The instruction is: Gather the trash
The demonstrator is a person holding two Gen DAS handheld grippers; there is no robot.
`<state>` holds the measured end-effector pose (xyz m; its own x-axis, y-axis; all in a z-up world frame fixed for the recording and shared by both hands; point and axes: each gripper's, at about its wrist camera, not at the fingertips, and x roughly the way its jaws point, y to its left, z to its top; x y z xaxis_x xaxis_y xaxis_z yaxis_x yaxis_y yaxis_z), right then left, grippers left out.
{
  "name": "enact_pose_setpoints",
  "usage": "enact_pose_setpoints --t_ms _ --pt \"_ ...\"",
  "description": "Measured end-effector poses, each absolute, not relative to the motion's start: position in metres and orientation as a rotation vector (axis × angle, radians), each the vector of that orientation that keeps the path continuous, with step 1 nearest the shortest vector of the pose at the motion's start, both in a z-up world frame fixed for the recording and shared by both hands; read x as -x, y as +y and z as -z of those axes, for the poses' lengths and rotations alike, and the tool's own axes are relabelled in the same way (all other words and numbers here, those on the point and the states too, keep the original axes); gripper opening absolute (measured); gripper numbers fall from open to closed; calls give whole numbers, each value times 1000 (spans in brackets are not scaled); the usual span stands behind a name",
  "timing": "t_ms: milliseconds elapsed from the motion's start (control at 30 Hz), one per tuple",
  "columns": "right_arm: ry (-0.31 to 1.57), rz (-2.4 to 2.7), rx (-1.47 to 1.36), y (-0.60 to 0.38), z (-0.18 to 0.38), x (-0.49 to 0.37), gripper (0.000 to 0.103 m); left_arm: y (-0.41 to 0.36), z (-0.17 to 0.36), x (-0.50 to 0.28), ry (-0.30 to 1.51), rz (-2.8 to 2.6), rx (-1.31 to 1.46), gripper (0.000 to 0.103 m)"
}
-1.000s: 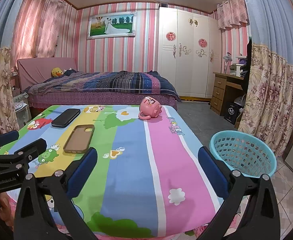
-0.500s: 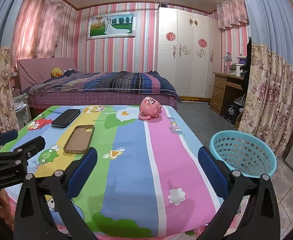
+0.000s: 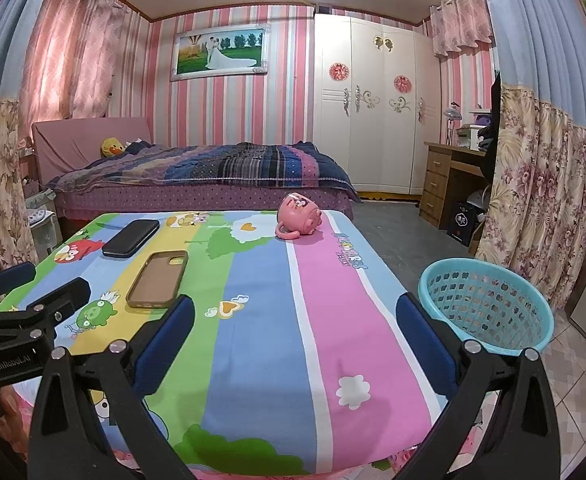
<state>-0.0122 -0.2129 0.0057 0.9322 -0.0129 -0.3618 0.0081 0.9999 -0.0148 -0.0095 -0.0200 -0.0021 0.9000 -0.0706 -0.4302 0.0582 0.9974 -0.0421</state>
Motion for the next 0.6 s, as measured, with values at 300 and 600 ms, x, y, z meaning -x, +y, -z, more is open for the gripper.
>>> enact_pose_setpoints --t_ms 300,600 --pt "370 11 14 -213 -5 12 98 -20 2 9 448 65 25 98" --pt "371 13 14 -213 -6 11 98 -20 3 8 451 67 33 98"
